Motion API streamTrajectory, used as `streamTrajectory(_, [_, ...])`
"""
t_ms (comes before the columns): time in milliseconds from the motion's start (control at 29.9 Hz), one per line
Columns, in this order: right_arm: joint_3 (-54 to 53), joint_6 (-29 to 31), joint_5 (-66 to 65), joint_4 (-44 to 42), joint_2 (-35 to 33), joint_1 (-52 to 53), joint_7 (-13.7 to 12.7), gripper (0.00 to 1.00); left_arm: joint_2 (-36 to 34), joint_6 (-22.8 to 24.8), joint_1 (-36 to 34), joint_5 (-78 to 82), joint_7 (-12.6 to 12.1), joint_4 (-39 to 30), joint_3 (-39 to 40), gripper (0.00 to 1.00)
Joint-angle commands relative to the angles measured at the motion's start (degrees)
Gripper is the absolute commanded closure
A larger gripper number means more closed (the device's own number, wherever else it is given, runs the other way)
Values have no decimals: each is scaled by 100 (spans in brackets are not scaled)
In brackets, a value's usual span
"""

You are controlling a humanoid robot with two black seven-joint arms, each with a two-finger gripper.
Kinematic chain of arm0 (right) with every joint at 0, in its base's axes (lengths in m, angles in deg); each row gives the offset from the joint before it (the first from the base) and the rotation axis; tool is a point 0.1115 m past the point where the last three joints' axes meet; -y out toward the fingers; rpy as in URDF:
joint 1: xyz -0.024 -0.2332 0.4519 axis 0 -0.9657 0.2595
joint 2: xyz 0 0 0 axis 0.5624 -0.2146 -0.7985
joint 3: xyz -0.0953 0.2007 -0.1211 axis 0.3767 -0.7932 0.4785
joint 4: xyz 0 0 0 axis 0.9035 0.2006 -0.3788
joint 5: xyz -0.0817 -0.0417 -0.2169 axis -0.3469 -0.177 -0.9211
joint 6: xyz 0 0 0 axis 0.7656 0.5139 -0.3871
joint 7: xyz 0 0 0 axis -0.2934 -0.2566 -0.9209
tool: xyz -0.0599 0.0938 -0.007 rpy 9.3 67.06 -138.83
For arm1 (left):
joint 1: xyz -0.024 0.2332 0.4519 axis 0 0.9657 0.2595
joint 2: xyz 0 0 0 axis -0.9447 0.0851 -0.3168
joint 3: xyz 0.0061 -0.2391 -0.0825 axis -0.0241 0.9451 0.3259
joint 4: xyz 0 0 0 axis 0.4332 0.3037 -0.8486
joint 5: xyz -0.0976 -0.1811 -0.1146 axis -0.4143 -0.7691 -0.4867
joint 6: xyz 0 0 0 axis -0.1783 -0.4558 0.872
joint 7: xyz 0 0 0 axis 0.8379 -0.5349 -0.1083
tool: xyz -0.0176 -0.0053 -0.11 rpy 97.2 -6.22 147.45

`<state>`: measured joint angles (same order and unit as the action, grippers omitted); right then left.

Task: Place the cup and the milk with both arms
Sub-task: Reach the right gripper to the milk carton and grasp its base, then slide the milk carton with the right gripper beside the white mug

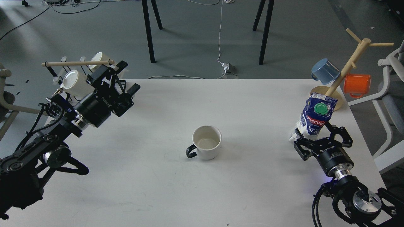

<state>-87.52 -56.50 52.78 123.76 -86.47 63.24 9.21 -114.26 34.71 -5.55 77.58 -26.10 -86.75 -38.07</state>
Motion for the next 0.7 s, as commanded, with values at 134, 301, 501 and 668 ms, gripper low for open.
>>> streamTrajectory(134, [11, 0, -2, -225, 195, 80, 0, 3, 0, 0, 0, -7, 0, 28, 9, 6])
streamTrajectory(301, [11, 0, -2, -225, 221, 71, 9, 7, -9, 0, 0, -7, 0, 37, 9, 6])
streamTrajectory(501, [37, 0, -11, -225, 221, 54, 0, 40, -9, 0, 0, -7, 0, 37, 9, 6])
streamTrajectory(668, [29, 0, -20, -225, 221, 45, 0, 52, -9, 0, 0, 1, 0, 45, 9, 6])
